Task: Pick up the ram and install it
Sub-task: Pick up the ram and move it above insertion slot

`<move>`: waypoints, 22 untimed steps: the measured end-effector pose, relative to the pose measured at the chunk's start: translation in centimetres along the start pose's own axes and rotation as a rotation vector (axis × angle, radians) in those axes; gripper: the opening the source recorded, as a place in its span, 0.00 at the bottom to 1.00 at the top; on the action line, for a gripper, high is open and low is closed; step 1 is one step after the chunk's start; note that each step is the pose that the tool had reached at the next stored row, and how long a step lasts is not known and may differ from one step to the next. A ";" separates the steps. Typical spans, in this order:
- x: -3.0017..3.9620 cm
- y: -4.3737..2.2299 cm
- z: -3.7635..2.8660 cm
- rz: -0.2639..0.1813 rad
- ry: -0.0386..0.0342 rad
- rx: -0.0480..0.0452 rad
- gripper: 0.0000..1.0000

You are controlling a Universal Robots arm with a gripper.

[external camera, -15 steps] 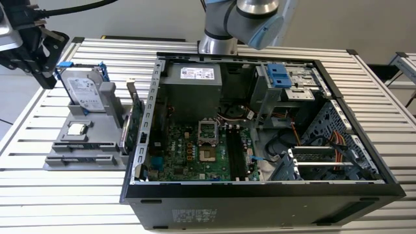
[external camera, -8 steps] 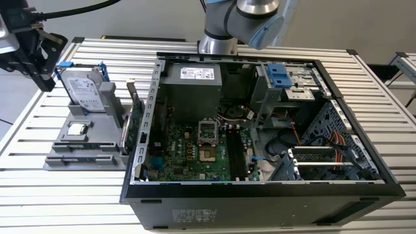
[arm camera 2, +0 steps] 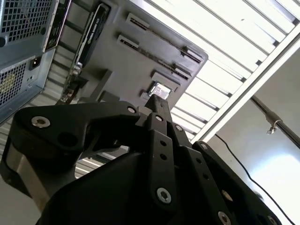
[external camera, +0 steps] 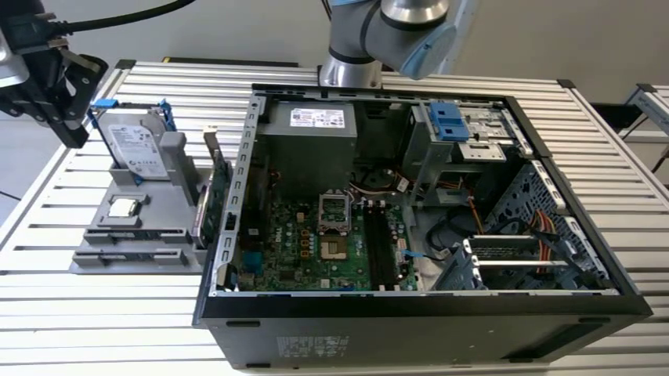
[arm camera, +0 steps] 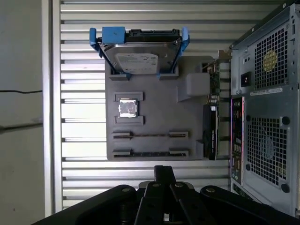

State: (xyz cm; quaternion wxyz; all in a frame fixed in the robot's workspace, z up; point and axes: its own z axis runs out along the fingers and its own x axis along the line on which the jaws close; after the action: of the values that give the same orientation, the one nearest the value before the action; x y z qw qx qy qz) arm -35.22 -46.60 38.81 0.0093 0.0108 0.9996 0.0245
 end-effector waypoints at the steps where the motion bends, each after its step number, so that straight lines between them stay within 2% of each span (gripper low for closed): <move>1: 0.00 0.00 0.00 0.000 0.0000 0.0000 0.00; 13: 0.00 -0.12 0.00 -0.002 0.0001 0.0000 0.00; 22: 0.00 -0.12 0.00 -0.027 0.0013 -0.0005 0.00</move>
State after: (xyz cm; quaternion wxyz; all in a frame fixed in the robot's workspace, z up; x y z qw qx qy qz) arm -35.23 -46.72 38.80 0.0090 -0.0029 0.9997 0.0246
